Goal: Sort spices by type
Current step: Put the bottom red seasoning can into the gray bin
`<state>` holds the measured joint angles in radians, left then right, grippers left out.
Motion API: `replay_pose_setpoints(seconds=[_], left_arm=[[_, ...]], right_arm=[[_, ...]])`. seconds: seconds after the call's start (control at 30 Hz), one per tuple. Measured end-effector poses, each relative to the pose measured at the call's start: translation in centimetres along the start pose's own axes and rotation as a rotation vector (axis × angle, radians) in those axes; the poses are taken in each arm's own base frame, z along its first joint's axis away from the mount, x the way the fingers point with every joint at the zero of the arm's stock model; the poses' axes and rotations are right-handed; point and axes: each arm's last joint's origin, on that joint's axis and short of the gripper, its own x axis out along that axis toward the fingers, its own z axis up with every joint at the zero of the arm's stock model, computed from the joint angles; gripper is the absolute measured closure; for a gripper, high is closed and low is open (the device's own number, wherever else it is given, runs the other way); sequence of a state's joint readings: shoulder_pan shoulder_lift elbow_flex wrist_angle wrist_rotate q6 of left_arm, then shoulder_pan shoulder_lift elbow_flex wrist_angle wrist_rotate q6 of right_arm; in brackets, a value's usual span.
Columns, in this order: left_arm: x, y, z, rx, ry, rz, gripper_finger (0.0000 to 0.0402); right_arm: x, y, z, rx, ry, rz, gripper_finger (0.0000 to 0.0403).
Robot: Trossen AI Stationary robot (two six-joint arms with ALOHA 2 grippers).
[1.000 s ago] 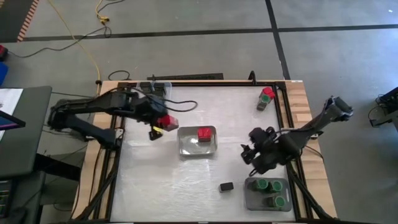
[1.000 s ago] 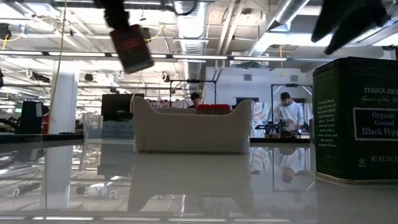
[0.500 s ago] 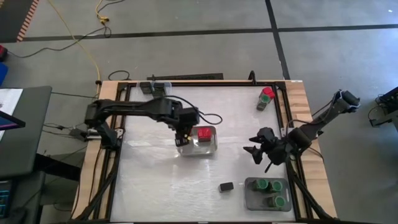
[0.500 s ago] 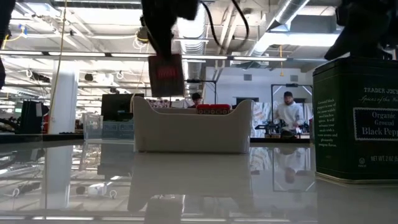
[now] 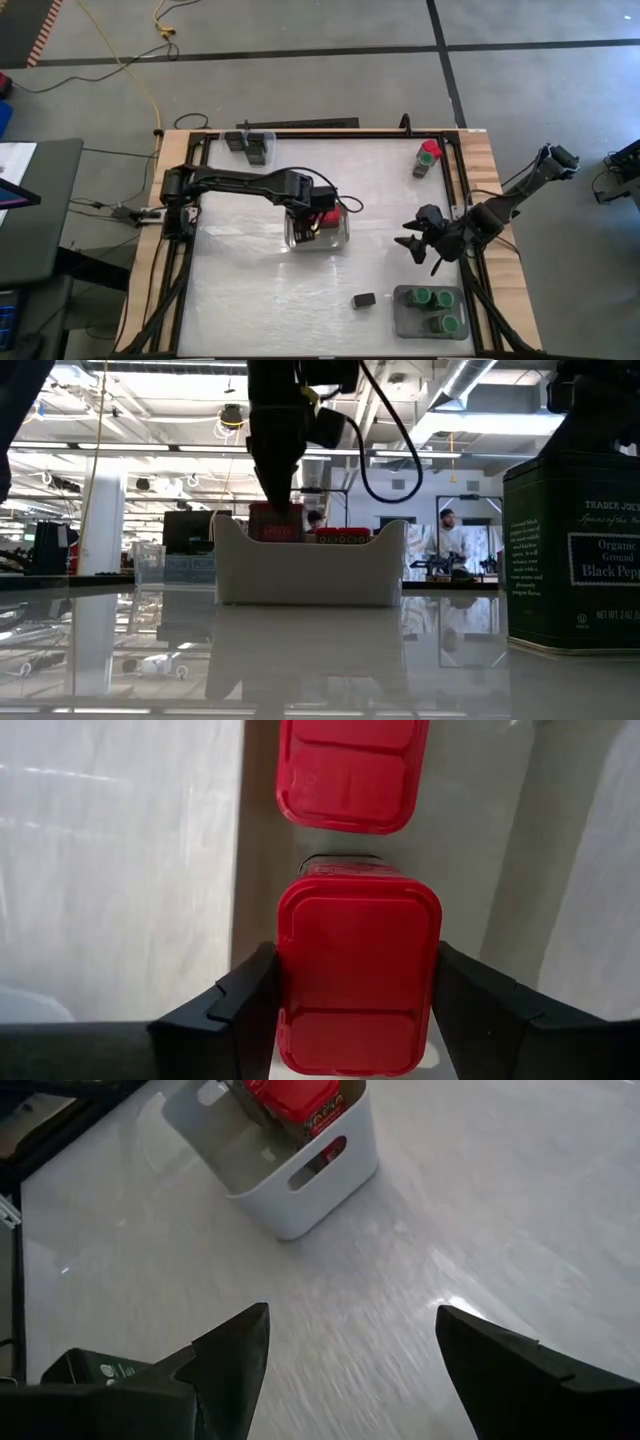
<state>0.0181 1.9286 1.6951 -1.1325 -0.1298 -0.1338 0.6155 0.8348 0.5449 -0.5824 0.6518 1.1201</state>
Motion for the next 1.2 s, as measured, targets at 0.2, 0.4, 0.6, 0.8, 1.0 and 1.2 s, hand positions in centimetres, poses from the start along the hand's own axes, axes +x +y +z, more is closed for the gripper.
replay_pose_setpoints(seconds=[0.2, 0.4, 0.6, 0.8, 1.0, 1.2], left_arm=[[0.1, 0.1, 0.3, 0.053, -0.027, -0.003, 0.019], [0.8, 0.6, 0.3, 0.019, -0.032, -0.002, 0.019], [2.2, 0.3, -0.3, 0.024, -0.007, -0.038, 0.019], [2.3, 0.4, 0.0, 0.04, -0.038, -0.034, 0.019], [2.4, 1.2, 0.0, 0.042, -0.033, -0.032, 0.0189], [2.4, 1.6, 0.0, 0.033, -0.029, -0.056, 0.0186]], right_arm=[[0.0, 0.0, -0.1, -0.008, 0.021, 0.009, 0.0092], [0.0, 0.0, -0.1, -0.009, 0.024, 0.008, 0.0092], [0.0, 0.0, -0.1, -0.009, 0.028, 0.01, 0.0092], [0.0, 0.0, -0.1, -0.006, 0.028, 0.009, 0.0092], [0.0, 0.0, -0.1, -0.005, 0.029, 0.01, 0.0092], [0.0, 0.0, -0.1, -0.003, 0.028, 0.013, 0.0092]])
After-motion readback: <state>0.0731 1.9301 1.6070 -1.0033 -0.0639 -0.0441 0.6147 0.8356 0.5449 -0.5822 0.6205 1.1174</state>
